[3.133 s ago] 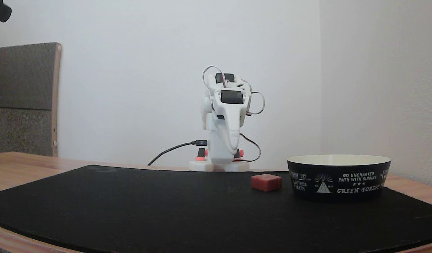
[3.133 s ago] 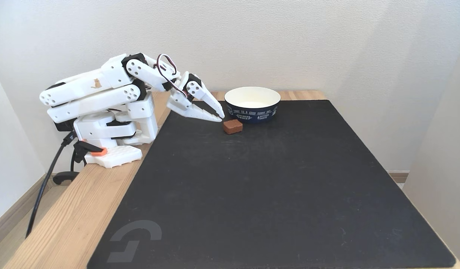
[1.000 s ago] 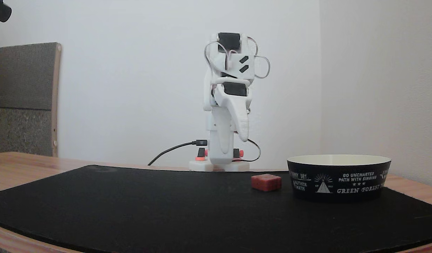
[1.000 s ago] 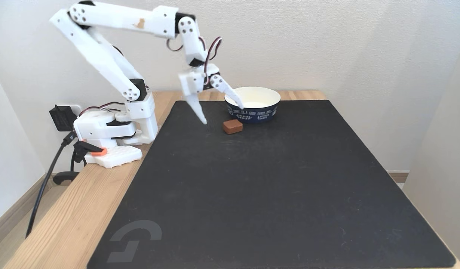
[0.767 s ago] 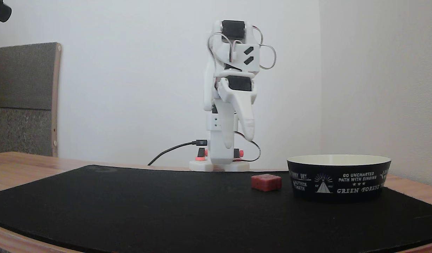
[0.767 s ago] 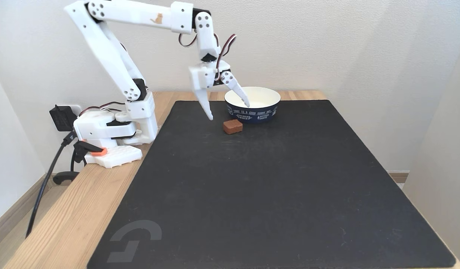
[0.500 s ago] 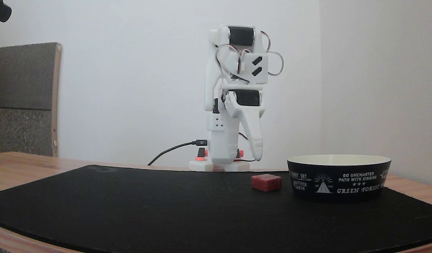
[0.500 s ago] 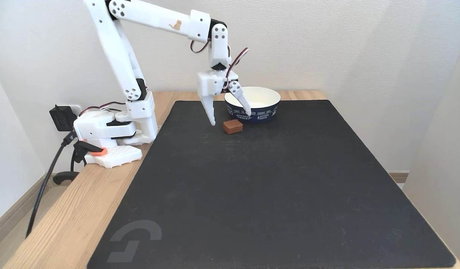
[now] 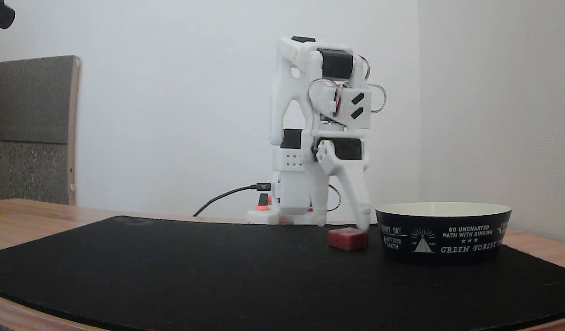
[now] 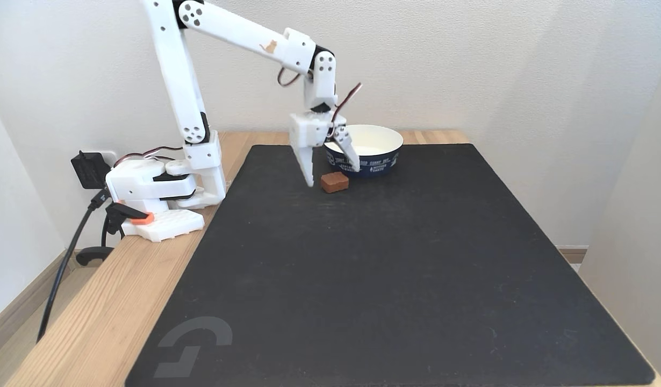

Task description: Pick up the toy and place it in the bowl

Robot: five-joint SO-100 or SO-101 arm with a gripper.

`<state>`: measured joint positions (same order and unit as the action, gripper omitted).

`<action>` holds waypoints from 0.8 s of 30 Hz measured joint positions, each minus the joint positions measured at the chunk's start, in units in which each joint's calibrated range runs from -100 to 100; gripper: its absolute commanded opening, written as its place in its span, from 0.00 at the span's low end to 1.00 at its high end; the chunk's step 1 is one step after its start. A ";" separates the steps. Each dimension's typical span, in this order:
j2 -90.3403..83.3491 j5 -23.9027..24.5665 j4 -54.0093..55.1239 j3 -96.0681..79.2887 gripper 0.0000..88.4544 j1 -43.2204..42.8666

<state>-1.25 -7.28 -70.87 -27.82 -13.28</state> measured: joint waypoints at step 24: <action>7.16 0.00 3.29 0.28 0.44 -0.50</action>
<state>5.91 -7.28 -67.58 -27.54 -13.77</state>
